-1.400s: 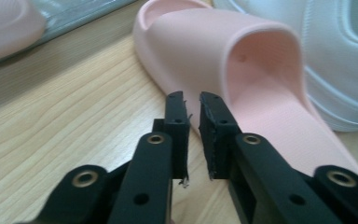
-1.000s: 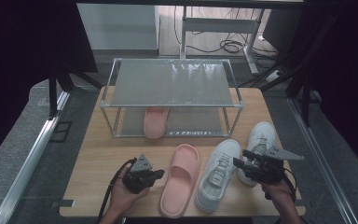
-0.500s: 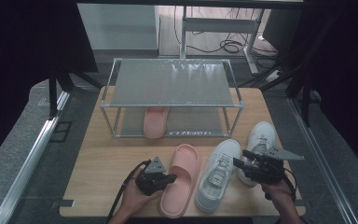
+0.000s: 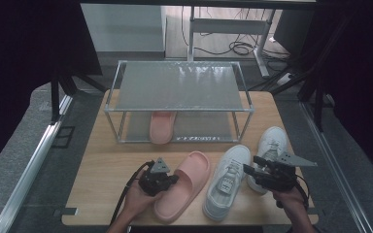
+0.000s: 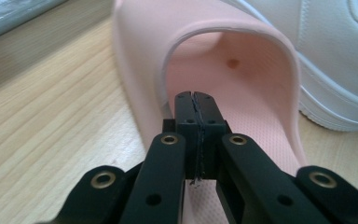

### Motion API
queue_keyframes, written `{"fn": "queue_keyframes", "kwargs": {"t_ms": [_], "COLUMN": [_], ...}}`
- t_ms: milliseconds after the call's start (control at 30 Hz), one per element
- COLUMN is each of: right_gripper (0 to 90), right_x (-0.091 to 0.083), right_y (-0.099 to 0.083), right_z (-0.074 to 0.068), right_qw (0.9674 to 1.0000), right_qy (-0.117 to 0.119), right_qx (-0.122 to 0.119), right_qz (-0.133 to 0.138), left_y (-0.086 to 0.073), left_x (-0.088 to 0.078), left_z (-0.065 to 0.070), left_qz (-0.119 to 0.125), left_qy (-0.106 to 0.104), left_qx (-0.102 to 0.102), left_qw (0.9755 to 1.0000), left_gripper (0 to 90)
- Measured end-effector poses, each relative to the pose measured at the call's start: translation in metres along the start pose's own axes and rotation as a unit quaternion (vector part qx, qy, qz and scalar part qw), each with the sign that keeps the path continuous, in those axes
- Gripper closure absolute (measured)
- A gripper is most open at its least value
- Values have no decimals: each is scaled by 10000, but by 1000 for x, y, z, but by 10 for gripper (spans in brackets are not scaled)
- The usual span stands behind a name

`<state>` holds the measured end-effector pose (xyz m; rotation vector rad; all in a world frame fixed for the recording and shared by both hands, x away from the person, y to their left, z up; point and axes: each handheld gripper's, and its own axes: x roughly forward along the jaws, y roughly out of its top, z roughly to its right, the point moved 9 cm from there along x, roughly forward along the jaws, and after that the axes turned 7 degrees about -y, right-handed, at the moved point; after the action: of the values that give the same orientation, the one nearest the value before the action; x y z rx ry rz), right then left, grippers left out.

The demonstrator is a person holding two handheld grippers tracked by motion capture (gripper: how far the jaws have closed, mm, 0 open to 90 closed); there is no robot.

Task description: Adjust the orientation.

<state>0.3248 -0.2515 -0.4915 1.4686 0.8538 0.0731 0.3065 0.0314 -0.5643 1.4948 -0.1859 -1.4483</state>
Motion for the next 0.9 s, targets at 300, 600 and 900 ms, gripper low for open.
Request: {"fn": "queue_keyframes", "kwargs": {"t_ms": [300, 600, 900], "right_gripper": [413, 413, 413], "right_x": [1, 2, 2], "right_y": [0, -1, -1], "right_z": [0, -1, -1], "right_qw": [10000, 10000, 10000], "right_qy": [3, 7, 16], "right_qx": [8, 5, 6], "right_qz": [-12, -16, -25], "left_y": [8, 10, 14], "left_x": [-16, -12, 13], "left_z": [1, -13, -19], "left_qz": [396, 392, 208], "left_qy": [32, 287, 313], "left_qx": [-46, -174, -251], "left_qw": [9992, 9987, 9990], "left_gripper": [815, 680, 773]}}
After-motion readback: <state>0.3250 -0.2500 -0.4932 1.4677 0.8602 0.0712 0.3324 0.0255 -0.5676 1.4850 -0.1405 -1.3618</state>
